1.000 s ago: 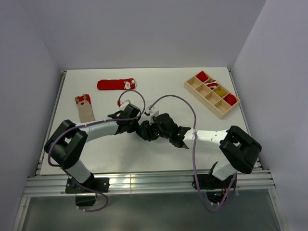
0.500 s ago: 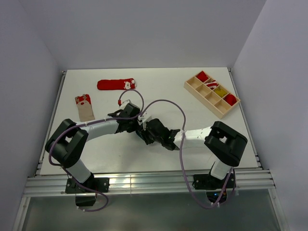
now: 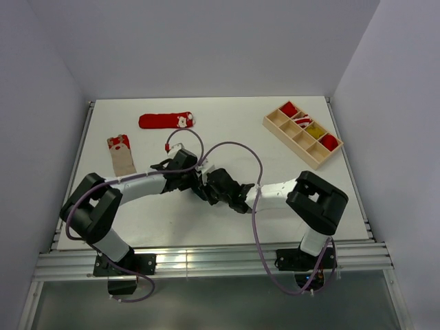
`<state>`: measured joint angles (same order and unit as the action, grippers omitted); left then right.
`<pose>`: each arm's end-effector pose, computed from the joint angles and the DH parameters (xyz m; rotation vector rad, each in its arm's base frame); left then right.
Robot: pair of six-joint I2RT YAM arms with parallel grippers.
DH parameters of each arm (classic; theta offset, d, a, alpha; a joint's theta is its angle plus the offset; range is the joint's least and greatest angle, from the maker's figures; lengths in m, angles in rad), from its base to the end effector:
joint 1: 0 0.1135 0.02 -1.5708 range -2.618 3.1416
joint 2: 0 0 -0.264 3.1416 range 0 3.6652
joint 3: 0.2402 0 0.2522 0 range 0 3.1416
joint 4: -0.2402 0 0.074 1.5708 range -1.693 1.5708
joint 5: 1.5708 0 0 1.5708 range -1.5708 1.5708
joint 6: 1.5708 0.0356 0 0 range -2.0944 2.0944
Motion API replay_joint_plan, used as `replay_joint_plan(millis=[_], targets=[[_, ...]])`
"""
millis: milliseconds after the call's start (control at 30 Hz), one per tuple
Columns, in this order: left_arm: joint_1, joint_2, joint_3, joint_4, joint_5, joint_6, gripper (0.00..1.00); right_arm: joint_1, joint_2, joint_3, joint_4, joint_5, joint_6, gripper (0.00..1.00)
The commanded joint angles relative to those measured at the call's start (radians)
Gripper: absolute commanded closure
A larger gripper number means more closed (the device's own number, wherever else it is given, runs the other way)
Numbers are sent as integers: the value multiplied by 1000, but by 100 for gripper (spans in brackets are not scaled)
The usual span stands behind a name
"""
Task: Roll the socks
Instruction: Roll the sock at the center of the board.
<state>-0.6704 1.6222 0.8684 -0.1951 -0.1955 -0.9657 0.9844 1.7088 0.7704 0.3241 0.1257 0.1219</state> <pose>0.2524 -0.1913 0.1647 -0.4538 2.5062 -0.4264 0.1912 0.2798 0.1499 -0.8625 2.0477 0.4859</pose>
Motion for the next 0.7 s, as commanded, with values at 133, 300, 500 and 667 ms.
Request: replay_joint_plan(millis=[133,300,500,667], targets=[[-9,-162,-88,89,-47,-34,40,-145,-18,-11,-17,-371,122,100],[-9,-255,-146,147,-61,-47,32,-266,31,24,-28,-595,208,100],[-9,-298,-210,240,-35,-62,30,-345,144,70,21,-862,331,100],[-15,-269,-217,255,-35,-77,32,-378,178,81,36,-890,380,100]])
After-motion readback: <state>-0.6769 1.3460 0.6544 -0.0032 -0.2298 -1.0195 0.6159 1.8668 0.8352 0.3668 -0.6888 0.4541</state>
